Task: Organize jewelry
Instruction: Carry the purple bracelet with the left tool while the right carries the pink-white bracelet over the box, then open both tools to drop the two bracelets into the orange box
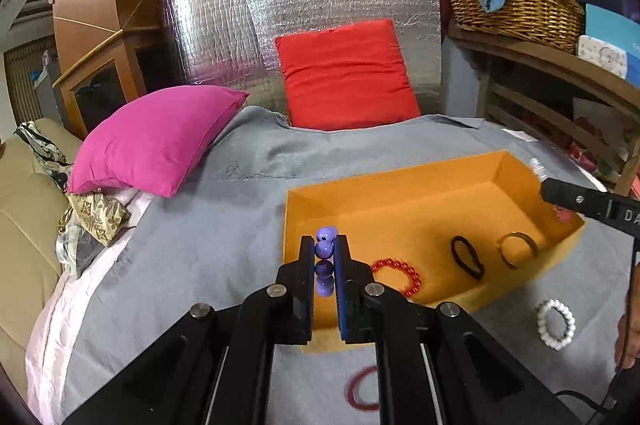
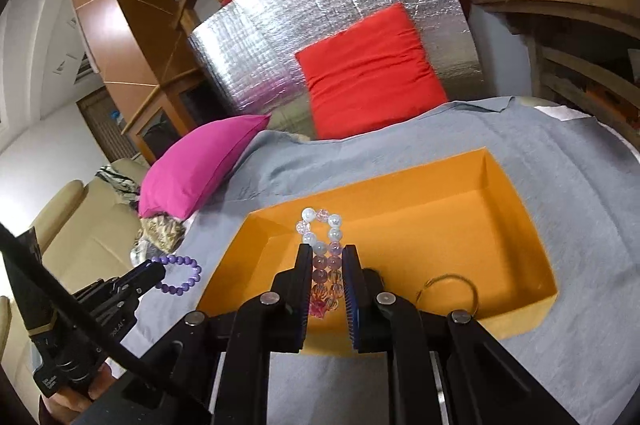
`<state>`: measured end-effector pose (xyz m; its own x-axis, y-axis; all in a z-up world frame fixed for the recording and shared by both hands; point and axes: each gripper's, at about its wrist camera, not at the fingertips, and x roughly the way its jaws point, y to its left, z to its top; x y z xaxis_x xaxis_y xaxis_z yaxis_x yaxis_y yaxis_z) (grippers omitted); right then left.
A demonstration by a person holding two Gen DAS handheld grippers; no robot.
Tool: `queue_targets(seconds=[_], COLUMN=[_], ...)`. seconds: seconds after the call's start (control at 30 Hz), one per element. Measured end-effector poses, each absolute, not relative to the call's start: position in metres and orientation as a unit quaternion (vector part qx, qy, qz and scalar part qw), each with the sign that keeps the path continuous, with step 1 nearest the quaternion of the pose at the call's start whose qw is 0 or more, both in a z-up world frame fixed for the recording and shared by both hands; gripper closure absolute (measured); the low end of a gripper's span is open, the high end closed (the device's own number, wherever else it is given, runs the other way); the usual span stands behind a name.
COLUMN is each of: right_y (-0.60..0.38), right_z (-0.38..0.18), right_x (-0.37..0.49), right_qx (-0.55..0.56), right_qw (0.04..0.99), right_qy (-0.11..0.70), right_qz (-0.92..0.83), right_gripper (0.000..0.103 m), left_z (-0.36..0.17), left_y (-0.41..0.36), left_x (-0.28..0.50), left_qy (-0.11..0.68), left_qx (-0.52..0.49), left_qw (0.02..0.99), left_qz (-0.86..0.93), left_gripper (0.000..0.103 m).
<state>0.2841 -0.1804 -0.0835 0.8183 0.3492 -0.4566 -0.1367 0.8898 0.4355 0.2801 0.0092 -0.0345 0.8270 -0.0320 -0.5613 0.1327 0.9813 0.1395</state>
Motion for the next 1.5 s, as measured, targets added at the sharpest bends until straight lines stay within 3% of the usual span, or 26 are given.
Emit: queue_targets(seconds=[0.5, 1.5], right_y=[-0.195, -0.193], right_z=[-0.109, -0.156], right_x=[0.345, 0.381], right_qx=[0.198, 0.209], right_qw=[0.915, 0.889], right_qy=[0.342, 0.404], right_qz=[0.084, 0.052], right_gripper=[0.087, 0.085], left_z=[-0.066, -0.115], left_y=[-0.005, 0.007], left_x=[0.343, 0.367], left_qy=[0.335, 0.413], left_qx=[0.094, 0.078], left_qw=[0.937, 0.907], left_qz=[-0.038, -0.023], left_gripper=[0.093, 0.093])
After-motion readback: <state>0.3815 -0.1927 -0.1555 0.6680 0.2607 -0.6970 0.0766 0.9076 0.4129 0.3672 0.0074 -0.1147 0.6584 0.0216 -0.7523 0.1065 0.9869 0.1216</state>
